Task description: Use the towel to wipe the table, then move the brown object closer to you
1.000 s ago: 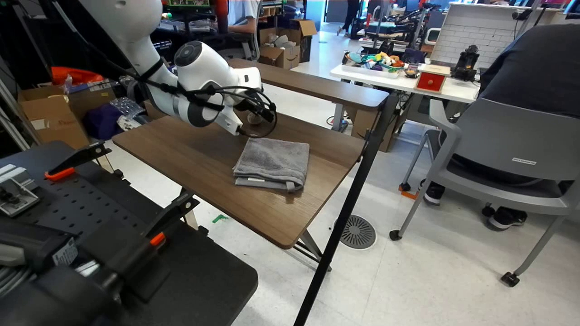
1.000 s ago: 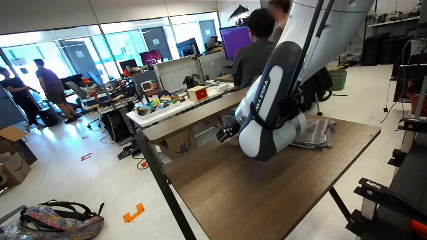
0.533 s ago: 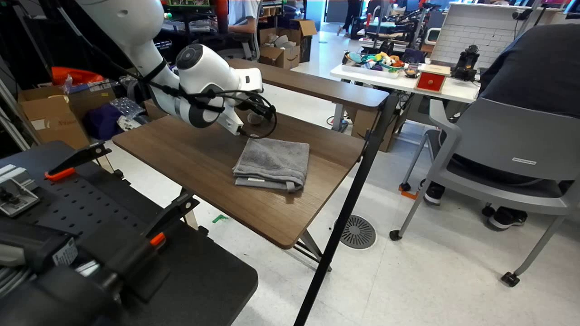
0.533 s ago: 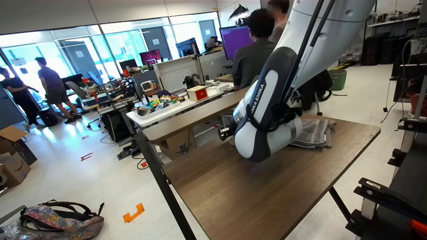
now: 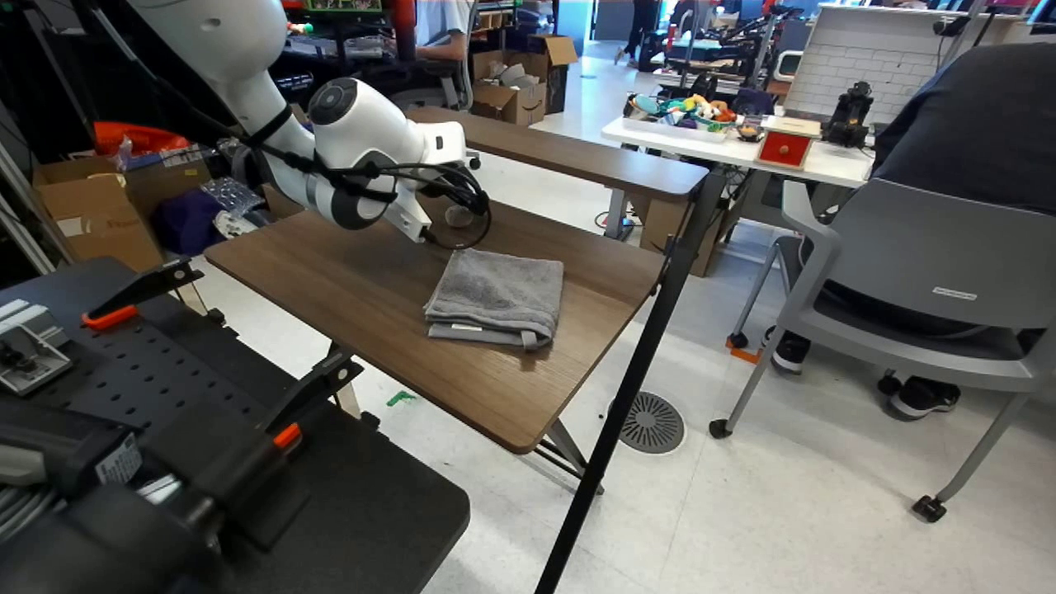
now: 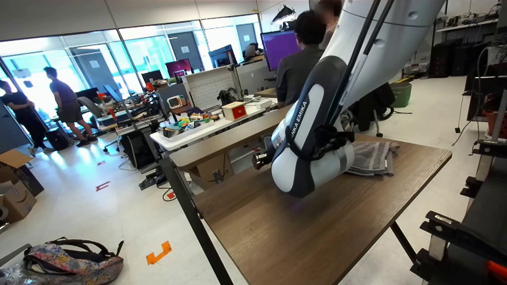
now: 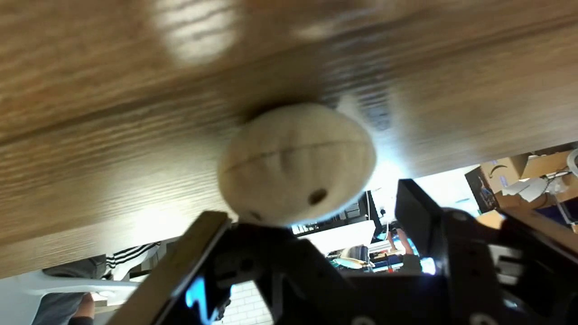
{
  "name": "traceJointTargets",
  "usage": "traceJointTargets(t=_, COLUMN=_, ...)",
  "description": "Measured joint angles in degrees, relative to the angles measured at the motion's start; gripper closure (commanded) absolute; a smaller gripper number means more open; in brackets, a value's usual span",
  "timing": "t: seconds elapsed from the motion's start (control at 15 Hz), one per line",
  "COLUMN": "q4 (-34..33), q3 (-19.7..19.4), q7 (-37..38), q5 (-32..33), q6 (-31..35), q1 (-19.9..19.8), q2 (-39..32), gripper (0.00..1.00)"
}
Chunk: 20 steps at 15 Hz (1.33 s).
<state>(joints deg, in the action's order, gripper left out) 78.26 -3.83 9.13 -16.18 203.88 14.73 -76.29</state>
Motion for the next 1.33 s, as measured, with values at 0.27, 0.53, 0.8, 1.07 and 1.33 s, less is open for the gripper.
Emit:
traceJointTargets(t=0.27, q4=0.4, q3=-0.3, q7=-0.1, q5=0.0, q6=0.1, q1=0.0, q2=0.0, gripper=0.00)
traceJointTargets(t=0.53, q4=1.8, q3=-0.4, q7=-0.1, q5=-0.1, q6=0.2, q1=0.0, q2=0.5, gripper=0.00)
traceJointTargets(t=0.8, q4=6.0, q3=-0.2, q7=-0.1, q5=-0.1, q6=0.2, q1=-0.1, q2=2.9, gripper=0.00)
traceJointTargets(t=1.07, q4=12.5, q3=1.2, q7=-0.1, q5=-0.1, q6=0.3, q1=-0.4, q2=7.0, gripper=0.28)
traceJointTargets(t=1.33, q4=17.0, q3=2.5, q7=-0.1, q5=-0.1, q6=0.4, q1=-0.5, q2=10.3, gripper=0.56)
